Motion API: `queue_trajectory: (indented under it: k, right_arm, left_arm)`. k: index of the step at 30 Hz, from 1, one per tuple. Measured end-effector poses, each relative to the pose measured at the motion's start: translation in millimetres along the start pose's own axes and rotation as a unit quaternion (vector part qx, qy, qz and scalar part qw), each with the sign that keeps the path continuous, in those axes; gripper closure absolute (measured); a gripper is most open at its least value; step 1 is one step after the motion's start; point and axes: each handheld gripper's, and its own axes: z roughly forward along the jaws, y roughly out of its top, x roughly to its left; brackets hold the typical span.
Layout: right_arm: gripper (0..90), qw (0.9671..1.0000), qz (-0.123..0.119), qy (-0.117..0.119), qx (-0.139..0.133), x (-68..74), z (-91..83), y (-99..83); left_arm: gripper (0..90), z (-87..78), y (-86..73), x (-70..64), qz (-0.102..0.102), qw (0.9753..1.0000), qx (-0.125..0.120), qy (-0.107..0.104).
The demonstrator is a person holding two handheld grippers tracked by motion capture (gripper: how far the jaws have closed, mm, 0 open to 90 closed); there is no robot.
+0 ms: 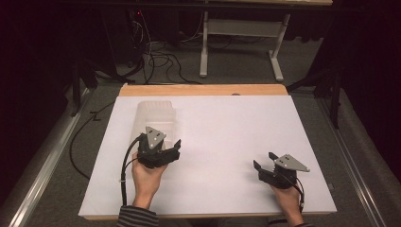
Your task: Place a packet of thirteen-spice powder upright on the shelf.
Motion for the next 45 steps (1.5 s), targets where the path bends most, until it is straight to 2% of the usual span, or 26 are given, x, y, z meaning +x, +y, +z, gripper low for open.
queue_trajectory:
  k: [12, 45]
  right_arm:
    - [30.6, 1.0, 0.0, 0.0, 0.0, 0.1, -0.1, -0.1]
    - [30.7, 1.0, -0.003, -0.001, 0.005, 0.6, 0.3, 0.3]
  left_arm:
    - [24.7, 0.4, 0.1, -13.6, 0.008, 0.9997, -0.001, -0.022]
    - [26.2, 1.4, -5.6, -39.9, 0.024, 0.998, -0.009, -0.058]
